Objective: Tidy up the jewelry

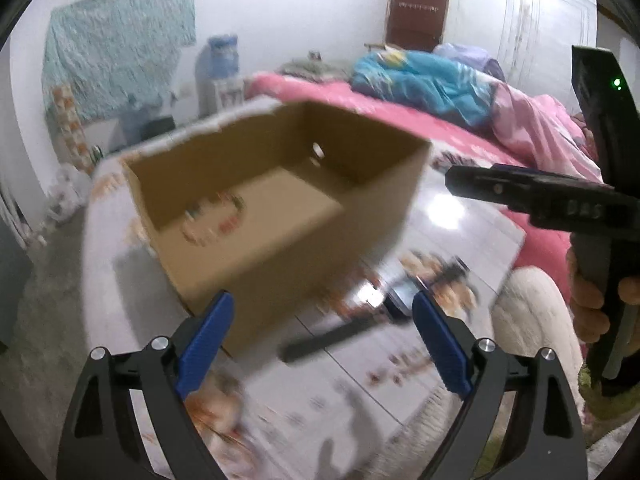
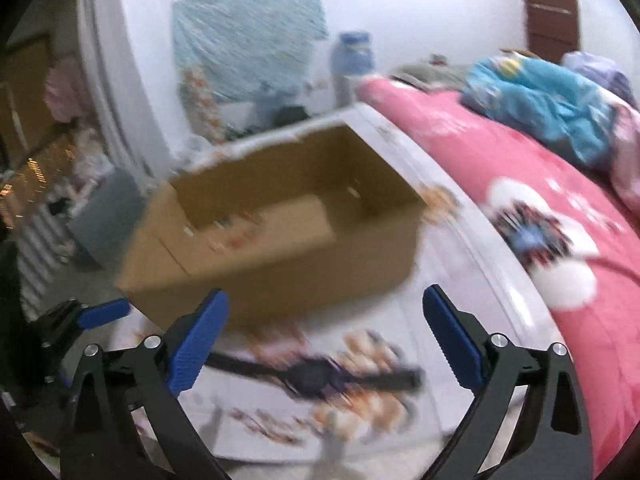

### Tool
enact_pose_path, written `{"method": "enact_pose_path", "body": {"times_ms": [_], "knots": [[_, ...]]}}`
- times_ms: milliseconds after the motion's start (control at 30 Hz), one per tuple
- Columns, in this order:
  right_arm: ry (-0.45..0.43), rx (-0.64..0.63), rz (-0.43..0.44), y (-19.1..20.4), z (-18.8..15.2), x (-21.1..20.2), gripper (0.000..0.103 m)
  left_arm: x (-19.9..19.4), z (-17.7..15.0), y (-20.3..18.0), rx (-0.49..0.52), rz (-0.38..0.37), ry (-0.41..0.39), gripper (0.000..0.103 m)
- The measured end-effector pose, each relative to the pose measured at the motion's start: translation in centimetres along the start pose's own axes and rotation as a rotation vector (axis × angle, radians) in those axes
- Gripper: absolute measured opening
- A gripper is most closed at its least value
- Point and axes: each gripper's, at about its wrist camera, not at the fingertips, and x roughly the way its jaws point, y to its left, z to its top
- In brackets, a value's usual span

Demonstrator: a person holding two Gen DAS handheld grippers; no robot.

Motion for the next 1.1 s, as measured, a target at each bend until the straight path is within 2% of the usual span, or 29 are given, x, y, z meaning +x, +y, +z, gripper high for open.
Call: {"method": "enact_pose_path", "body": {"times_ms": [100, 200, 300, 433, 500, 800, 1000, 1100], "knots": [[0.016, -0.009, -0.088, -0.7, -2.0, 0.0, 0.095, 0.8, -2.1, -1.6, -0.067, -0.034, 0.033, 0.089], [0.008, 0.011, -0.125, -1.5, -3.5, -0.4, 0.095, 0.8, -3.8, -3.5, -0.136, -0.082, 0.026, 0.089], [-0.011, 0.076, -0.152, -2.0, -4.8, -1.0, 0.095, 0.6, -5.3, -5.4, -0.184, -0.205, 0.032, 0.090], [-0.036, 0.050, -0.216, -1.6, -5.7, -1.6, 0.095, 0.9, -5.8, -6.6, -0.162, -0.275, 0.102, 0.091], [-0.049, 0.020, -0.235, -1.4, -6.1, -2.0, 0.095, 0.5, -5.9, -6.6, -0.173, -0.324, 0.111, 0.097], [-0.106, -0.065, -0.270, -0.8, -7.7, -3.1, 0.095, -1.3, -5.9, -5.8, -0.199, -0.397, 0.085, 0.098], [-0.165, -0.037, -0.272, -1.6, -7.9, -4.0, 0.095, -1.0, -6.0, -5.7, -0.216, -0.435, 0.094, 0.098], [-0.162, -0.025, -0.234, -2.0, -8.0, -3.9, 0.095, -0.7, -5.8, -5.7, -0.218, -0.451, 0.092, 0.098]]}}
